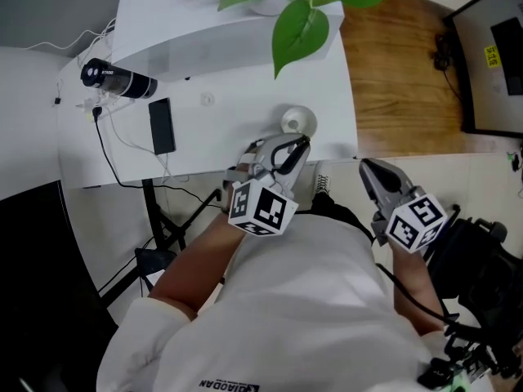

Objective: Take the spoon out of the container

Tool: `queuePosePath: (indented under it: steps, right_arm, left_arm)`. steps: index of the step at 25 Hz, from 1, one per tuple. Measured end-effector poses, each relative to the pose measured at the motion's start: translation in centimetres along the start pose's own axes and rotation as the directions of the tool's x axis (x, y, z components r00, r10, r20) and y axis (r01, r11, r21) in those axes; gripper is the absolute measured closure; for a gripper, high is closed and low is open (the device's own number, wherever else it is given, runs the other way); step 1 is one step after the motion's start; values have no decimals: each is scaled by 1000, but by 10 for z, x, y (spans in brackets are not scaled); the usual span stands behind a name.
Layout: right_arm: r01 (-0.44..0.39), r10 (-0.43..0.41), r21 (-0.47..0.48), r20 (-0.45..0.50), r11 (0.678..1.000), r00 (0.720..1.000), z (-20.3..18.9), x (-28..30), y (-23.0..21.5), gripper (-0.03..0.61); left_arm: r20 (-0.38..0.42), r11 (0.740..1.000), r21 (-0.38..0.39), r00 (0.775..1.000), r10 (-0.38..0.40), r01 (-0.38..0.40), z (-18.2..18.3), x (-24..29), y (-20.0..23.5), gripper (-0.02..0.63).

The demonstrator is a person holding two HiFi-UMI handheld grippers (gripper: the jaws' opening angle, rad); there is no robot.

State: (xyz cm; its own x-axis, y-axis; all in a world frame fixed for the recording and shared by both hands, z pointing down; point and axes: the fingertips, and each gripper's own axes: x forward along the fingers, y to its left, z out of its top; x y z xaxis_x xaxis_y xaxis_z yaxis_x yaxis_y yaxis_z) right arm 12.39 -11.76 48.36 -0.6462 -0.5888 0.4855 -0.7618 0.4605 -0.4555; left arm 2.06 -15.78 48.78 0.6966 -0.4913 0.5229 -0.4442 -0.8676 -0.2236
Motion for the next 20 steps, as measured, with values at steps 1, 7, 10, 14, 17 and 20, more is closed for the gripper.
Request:
queuePosePath:
  steps: [1,7,10,14,17,20]
  right_arm:
    - [-6,6,-4,-1,1000,1000,1,2,2,571]
    - [-47,47,-35,-1,998,999,12,9,13,571]
    - [-73,74,-52,7,996,997,23,13,20,572]
    - [-104,106,-86,16,991,994,39,15,31,572]
    - [-118,121,-113,24,987,992,50,16,37,571]
    - [-130,134,-128,27,983,991,55,18,42,571]
  left_arm:
    - [8,1000,-11,1000,5,-5,2,-4,2,560]
    - [83,992,-124,996,36,-25,21,-32,13,560]
    - [109,981,-193,992,59,-37,25,-46,22,560]
    - [172,966,-254,981,87,-41,26,-64,34,560]
    - [250,935,-355,961,118,-22,33,-83,43,560]
    - [275,887,-461,952,135,7,27,-99,47,560]
